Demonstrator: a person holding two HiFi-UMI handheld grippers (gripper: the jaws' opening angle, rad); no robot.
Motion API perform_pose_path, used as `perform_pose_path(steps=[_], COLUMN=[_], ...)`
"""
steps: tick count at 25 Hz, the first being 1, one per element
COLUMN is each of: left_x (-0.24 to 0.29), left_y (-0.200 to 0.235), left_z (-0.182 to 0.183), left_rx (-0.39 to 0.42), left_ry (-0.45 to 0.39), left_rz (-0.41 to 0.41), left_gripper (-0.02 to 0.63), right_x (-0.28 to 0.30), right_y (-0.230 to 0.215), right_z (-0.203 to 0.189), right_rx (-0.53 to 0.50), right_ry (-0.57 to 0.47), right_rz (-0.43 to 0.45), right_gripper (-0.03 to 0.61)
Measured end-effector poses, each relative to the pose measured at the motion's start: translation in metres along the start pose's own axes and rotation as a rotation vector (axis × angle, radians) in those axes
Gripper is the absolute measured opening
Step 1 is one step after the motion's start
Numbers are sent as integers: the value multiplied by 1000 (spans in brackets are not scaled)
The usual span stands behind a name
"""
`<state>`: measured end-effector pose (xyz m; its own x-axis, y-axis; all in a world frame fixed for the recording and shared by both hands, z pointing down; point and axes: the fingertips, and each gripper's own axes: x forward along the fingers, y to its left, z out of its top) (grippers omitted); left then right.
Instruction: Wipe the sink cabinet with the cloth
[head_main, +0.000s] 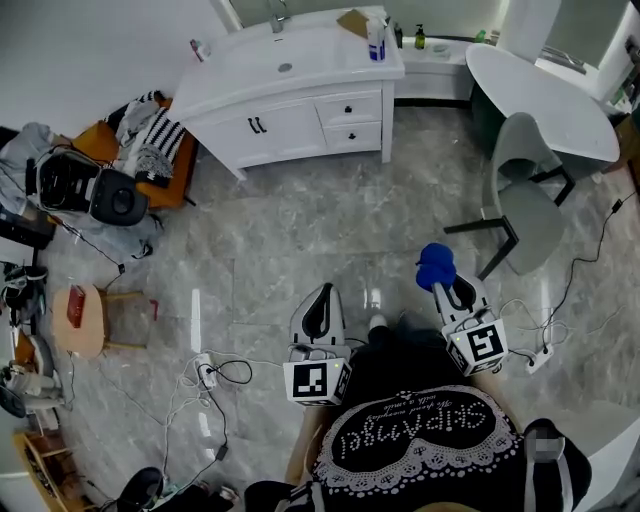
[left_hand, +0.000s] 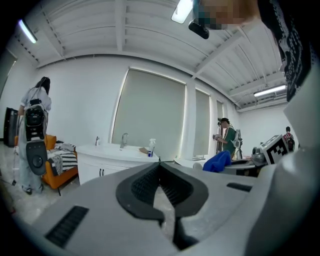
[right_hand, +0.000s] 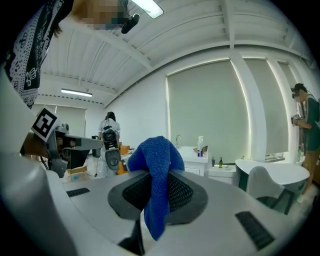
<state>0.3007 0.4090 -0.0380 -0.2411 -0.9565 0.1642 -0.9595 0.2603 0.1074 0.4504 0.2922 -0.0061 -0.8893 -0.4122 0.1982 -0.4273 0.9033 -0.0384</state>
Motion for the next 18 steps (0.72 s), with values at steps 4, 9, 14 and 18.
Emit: perform_pose_path(steps=[4, 9, 14, 18], left_x=[0, 11, 46, 84], left_y=[4, 7, 11, 23], left_z=[-6, -9, -11, -5], left_rx=[-10, 21, -10, -12], left_ry=[21, 62, 86, 80], left_rz=[6, -11, -30, -13], left_gripper=[5, 5, 5, 5], right_x=[4, 17, 46, 84], right_y=[3, -1, -21, -49], right_z=[-13, -15, -16, -16], right_rx=[22, -26, -28, -19], right_ry=[36, 75, 115, 137], right_rz=[27, 24, 26, -7], right_gripper=[61, 61, 61, 60])
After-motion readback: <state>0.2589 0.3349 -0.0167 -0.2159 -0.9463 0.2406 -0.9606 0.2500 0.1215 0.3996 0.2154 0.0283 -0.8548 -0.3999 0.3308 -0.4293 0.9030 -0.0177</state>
